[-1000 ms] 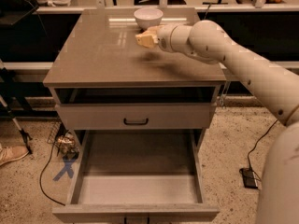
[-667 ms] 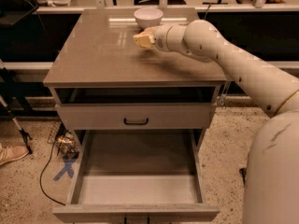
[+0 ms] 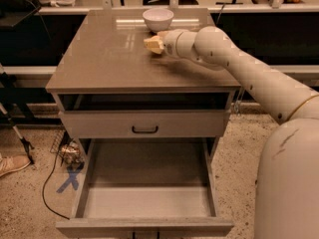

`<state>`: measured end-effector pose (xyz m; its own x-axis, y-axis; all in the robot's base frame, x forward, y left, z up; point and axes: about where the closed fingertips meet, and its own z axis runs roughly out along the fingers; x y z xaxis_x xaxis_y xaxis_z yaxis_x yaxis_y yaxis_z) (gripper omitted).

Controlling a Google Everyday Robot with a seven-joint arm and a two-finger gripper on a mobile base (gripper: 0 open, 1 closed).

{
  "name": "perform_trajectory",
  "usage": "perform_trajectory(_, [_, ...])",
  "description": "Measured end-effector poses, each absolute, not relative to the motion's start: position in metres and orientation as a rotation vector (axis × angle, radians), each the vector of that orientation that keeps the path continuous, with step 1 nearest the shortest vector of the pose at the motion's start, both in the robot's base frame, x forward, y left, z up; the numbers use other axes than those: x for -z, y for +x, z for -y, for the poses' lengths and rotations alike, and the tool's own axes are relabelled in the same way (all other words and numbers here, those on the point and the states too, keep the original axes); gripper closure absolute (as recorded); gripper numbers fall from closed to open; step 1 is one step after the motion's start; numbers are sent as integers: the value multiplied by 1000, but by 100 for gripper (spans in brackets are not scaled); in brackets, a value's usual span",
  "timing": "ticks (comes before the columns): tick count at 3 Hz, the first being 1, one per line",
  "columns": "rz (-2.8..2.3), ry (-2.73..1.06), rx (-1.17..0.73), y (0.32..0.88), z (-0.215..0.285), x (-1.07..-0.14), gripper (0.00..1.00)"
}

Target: Pick orange from middle drawer and place on counter

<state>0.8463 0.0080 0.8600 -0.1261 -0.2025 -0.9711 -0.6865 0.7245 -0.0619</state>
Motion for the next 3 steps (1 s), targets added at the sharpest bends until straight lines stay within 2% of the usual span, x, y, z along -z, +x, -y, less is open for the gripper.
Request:
perform_trajectory(1, [-1674,-710,-490,846,-7,-859,0])
perform_trajectory(3, [-1643,-625,-456,831,27,-874,0])
